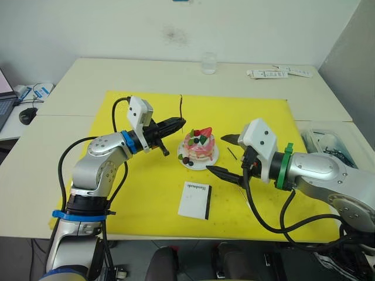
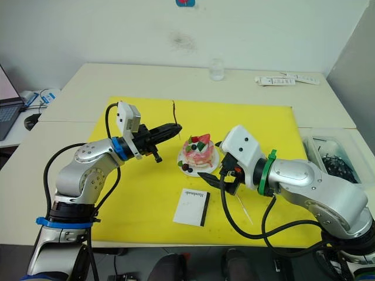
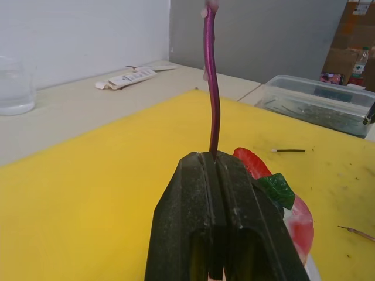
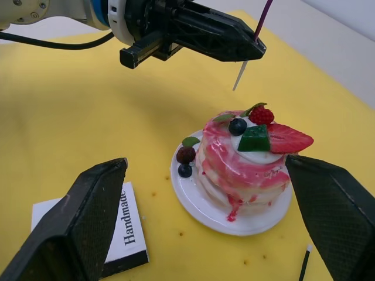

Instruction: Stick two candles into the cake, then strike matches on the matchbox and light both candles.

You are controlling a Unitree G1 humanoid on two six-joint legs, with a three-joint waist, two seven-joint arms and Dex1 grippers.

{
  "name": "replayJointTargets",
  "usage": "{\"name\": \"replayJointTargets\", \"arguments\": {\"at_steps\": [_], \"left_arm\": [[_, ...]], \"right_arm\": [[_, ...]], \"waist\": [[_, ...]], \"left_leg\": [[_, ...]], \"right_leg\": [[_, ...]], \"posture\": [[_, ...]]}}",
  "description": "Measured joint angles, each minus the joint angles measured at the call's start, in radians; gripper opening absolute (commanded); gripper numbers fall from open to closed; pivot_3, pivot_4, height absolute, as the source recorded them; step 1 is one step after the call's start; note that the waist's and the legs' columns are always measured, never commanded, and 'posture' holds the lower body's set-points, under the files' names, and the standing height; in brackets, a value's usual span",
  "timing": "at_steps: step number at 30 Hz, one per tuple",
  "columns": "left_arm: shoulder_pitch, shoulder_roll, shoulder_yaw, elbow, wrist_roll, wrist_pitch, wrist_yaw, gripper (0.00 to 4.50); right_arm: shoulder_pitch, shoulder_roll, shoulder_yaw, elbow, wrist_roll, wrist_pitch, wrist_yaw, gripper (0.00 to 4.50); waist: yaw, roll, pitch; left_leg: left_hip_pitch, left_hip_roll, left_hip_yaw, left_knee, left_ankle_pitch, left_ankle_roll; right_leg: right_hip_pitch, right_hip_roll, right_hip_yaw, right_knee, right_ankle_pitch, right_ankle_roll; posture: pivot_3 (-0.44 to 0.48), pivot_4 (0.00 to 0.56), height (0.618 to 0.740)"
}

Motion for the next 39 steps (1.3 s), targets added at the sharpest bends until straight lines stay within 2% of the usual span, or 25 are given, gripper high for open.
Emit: {"name": "replayJointTargets", "arguments": {"at_steps": [26,39], "left_arm": [[0.024,-0.081,-0.020,0.025,0.070,-0.059,-0.001,0.00],[0.023,-0.078,-0.019,0.042,0.084,-0.069,-0.006,0.00]], "right_arm": [[0.007,0.029,0.002,-0.016,-0.040,0.036,0.030,4.48],[0.007,0.041,0.002,-0.016,-0.049,0.041,0.033,4.48]], "waist": [[0.000,0.000,0.000],[0.000,0.000,0.000]], "left_leg": [[-0.002,0.000,0.000,0.008,0.000,0.000],[-0.002,0.000,-0.001,0.008,0.000,0.000]], "right_leg": [[0.001,0.001,0.000,0.001,0.002,0.003],[0.001,0.001,0.000,0.002,0.002,0.003]], "posture": [[0.000,0.150,0.740],[0.000,0.150,0.740]]}}
